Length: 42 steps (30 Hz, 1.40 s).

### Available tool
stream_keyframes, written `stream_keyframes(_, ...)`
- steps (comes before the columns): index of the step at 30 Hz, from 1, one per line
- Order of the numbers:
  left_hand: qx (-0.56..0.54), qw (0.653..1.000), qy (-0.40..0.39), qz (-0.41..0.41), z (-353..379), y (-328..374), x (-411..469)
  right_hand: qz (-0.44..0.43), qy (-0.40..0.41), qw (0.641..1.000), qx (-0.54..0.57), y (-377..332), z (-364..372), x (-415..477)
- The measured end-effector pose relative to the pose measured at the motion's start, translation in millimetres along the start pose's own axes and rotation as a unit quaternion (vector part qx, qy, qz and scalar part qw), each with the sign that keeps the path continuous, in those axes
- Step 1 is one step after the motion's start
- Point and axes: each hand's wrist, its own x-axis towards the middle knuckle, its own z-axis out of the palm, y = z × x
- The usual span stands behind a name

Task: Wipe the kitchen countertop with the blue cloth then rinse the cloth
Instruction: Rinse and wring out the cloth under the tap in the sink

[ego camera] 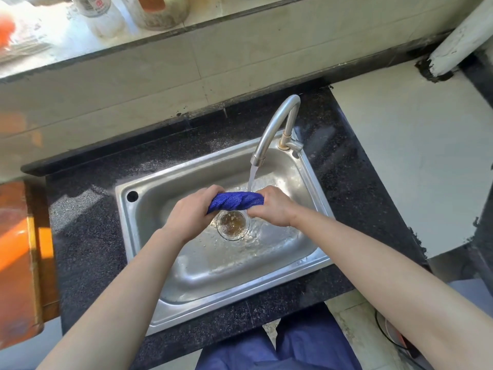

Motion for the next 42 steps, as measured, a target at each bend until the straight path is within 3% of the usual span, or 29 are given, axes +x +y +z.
stream_keyframes(3,-0.100,0.994,0.012,-0.032,-2.4,2.6,-2.2,-0.025,0.025,0.999,-0.018,-1.1,-1.6,-0.6)
stream_keyframes(6,-0.205,0.976,0.002,-0.069,-7.6,6.5,-2.1,-0.046,0.025,0.998,0.039,2.2,-5.8,-3.9)
stream_keyframes(9,-0.382,0.913,-0.061,-0.132,-16.7,17.0,-5.0,-0.062,-0.002,0.982,0.177,-7.0,-7.6,-11.9)
stream_keyframes(11,-0.435,0.886,-0.063,-0.144,-18.0,23.2,-7.1,-0.043,-0.005,0.973,0.229,-11.6,-4.4,-14.0)
stream_keyframes(16,-0.466,0.857,0.055,-0.212,1.3,44.2,-6.9,-0.087,0.135,0.969,0.189,-12.7,18.1,-7.9)
stream_keyframes(19,-0.482,0.833,0.110,-0.250,12.8,59.2,-2.9,-0.055,0.193,0.962,0.186,-15.7,36.5,-4.0)
stream_keyframes(25,-0.390,0.866,0.170,-0.262,20.2,65.9,9.9,-0.038,0.203,0.967,0.147,-21.0,38.2,-1.3)
stream_keyframes(29,-0.410,0.857,0.202,-0.238,20.8,70.5,10.5,-0.050,0.211,0.964,0.152,-21.4,35.3,-2.5)
stream_keyframes(38,-0.534,0.770,0.241,-0.252,16.3,91.7,17.3,-0.044,0.214,0.924,0.315,-20.6,52.2,-4.5)
stream_keyframes(42,-0.520,0.774,0.258,-0.255,21.3,96.3,28.3,0.041,0.264,0.869,0.417,-31.7,60.4,-1.0)
